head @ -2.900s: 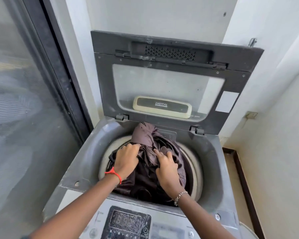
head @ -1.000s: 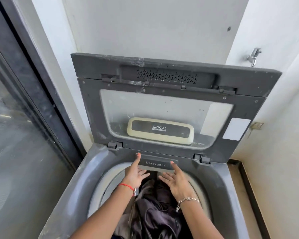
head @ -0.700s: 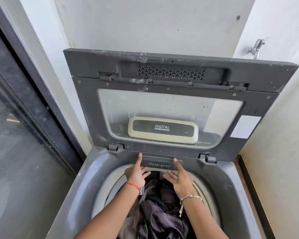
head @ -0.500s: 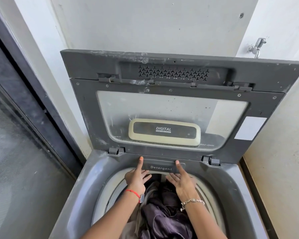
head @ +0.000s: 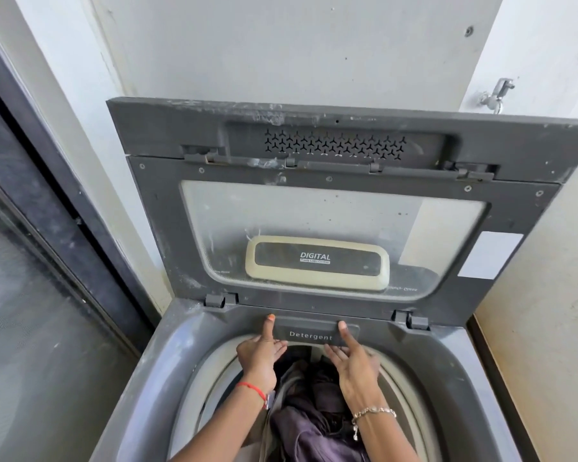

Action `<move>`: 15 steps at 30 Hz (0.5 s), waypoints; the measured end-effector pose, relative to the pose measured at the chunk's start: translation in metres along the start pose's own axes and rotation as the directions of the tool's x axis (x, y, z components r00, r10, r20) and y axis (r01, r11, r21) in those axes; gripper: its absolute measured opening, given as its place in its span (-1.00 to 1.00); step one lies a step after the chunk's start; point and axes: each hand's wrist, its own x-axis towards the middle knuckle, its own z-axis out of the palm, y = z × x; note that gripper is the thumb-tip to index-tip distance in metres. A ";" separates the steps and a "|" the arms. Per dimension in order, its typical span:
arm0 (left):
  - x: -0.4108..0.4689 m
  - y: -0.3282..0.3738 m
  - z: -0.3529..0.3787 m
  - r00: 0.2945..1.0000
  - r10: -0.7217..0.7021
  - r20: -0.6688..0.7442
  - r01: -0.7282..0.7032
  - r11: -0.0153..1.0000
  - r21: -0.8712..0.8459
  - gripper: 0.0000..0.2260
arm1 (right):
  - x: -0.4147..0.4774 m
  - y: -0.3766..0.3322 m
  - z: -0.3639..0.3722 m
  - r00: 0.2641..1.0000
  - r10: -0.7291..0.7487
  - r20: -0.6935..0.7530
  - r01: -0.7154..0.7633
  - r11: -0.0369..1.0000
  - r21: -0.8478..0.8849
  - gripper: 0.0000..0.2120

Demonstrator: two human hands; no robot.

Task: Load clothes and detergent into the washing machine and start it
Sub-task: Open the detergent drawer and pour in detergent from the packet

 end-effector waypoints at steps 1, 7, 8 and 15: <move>0.000 0.000 0.001 1.000 0.005 0.003 -0.005 1.000 -0.001 -0.68 | -0.001 0.000 0.000 1.000 -0.010 0.006 0.010 1.000 -0.007 -0.78; -0.008 0.001 -0.003 1.000 0.009 -0.006 -0.009 1.000 -0.006 -0.69 | -0.006 0.004 -0.001 1.000 -0.024 -0.007 0.024 1.000 -0.001 -0.74; -0.012 -0.001 -0.006 1.000 0.007 -0.003 -0.007 1.000 0.000 -0.69 | -0.009 0.005 -0.006 1.000 -0.016 -0.005 0.016 1.000 -0.008 -0.76; -0.032 -0.015 -0.029 1.000 -0.014 0.024 0.014 1.000 0.017 -0.74 | -0.015 0.010 -0.030 1.000 0.025 0.012 -0.024 0.999 -0.030 -0.74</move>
